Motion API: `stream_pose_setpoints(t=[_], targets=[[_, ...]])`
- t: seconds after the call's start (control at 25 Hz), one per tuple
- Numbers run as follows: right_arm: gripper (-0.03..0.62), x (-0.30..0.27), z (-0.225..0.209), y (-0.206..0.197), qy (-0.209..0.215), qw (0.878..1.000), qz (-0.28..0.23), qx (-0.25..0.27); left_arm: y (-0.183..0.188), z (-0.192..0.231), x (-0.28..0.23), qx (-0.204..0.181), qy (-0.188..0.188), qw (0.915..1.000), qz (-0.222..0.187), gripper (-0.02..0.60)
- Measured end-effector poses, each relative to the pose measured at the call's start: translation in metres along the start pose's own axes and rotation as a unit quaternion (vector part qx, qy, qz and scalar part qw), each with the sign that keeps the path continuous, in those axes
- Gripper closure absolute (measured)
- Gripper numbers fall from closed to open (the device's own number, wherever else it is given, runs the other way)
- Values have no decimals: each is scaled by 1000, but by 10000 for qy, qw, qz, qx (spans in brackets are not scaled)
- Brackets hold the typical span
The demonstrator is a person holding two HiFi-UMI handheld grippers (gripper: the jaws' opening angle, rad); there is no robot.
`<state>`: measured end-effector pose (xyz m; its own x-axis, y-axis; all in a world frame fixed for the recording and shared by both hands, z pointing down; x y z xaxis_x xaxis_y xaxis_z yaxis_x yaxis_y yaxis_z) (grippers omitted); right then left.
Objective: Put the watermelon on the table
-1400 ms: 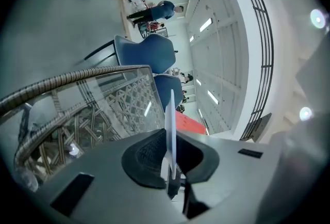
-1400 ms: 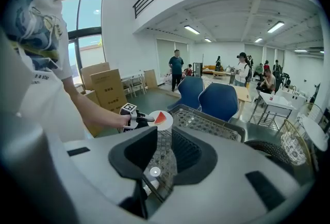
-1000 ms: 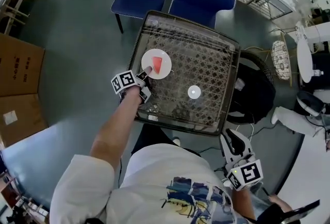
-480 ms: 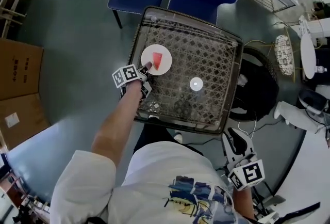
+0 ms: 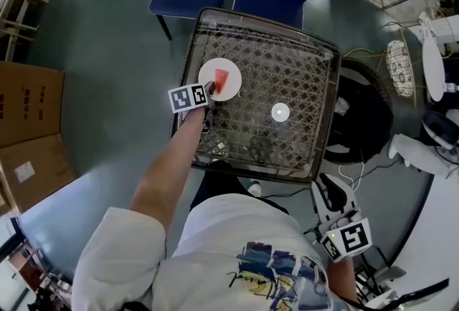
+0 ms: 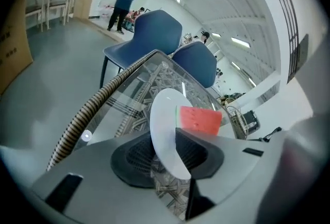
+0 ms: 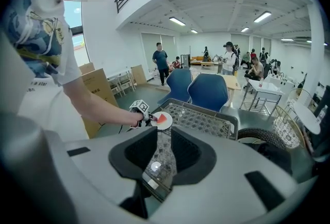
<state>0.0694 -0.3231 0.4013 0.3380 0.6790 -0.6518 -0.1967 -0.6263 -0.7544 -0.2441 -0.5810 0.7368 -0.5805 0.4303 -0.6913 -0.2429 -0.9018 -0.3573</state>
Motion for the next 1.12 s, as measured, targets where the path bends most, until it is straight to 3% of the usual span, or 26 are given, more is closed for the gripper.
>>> stream_pose_setpoints(t=[0.44,0.68,1.12], targets=[[523,7,-4,-10,-89,9999,-7,-134,2,-19,-8,-940,764,9923,253,428],[523,11,-4,-14,-130,9999,-8,-103,2,-25,-12,-1582,1460,9758,394,402],[523,26,-10,-31,-104,9998,-157,96,1,-34,16,-1757,1507,9728,93,402]])
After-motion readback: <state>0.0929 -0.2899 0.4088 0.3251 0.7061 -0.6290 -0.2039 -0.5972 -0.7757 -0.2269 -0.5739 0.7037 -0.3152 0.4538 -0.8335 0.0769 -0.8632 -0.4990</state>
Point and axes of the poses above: the fingertips, and each gripper's own axes: x backward along the fingers, z to its left, y out of its top, the point moved 9 cm from there along x, backward along the fingers, and after that the axes turned 3 degrees about -y, right-handed, at the moved point
